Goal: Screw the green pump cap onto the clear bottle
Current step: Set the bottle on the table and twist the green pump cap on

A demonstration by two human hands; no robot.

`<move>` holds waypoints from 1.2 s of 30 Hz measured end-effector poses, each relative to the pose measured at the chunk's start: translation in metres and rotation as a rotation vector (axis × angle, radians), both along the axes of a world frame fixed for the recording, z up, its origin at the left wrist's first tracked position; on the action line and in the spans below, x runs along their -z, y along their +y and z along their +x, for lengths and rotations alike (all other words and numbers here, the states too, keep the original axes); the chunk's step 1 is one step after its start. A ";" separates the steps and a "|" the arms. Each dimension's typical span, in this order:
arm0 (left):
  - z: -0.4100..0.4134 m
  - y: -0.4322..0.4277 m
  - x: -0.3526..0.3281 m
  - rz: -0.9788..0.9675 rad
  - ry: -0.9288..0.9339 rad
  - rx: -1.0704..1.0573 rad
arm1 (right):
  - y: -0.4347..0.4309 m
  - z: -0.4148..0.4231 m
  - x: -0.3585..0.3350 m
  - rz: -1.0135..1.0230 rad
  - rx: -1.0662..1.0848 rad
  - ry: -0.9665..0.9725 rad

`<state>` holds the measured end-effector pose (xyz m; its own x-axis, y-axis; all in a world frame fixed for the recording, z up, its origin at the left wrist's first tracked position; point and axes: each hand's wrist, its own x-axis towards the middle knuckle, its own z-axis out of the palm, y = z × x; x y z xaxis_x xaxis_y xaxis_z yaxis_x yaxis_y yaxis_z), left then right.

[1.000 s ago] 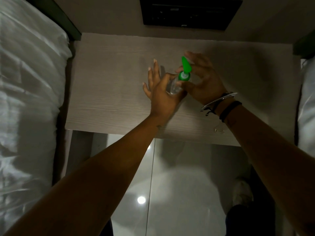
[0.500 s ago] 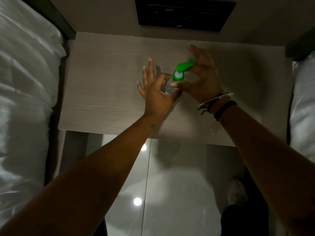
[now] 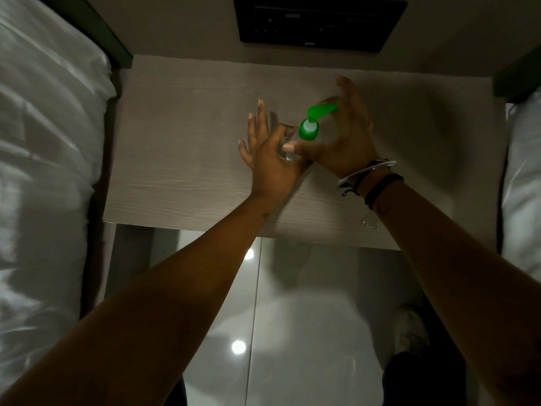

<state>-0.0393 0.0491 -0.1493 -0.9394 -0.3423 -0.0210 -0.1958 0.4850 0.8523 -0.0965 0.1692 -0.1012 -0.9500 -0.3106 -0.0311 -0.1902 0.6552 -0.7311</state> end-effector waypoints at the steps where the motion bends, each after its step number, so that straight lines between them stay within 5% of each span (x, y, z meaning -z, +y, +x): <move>1: 0.000 0.000 -0.001 0.007 -0.003 0.003 | 0.002 0.001 0.003 -0.028 -0.037 -0.039; 9: 0.000 0.000 -0.002 0.001 -0.013 0.032 | -0.003 -0.001 0.000 -0.020 0.078 0.022; 14: 0.000 -0.001 -0.001 0.016 -0.008 0.042 | 0.003 0.000 0.006 -0.095 -0.085 -0.069; 19: 0.000 -0.002 0.000 -0.001 -0.009 0.058 | -0.003 -0.001 0.002 -0.013 0.017 0.052; 26: -0.007 -0.013 -0.007 0.028 -0.045 0.137 | 0.007 -0.002 0.010 -0.099 -0.090 -0.070; 32: -0.013 -0.018 -0.008 -0.011 -0.073 0.187 | -0.008 0.004 0.003 -0.006 0.136 0.085; 36: -0.012 -0.020 -0.007 -0.005 -0.090 0.206 | -0.007 0.009 0.008 -0.056 0.122 -0.038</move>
<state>-0.0518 0.0288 -0.1420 -0.9839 -0.1432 -0.1067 -0.1670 0.5266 0.8335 -0.0878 0.1624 -0.1097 -0.9794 -0.1947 -0.0534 -0.0831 0.6298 -0.7723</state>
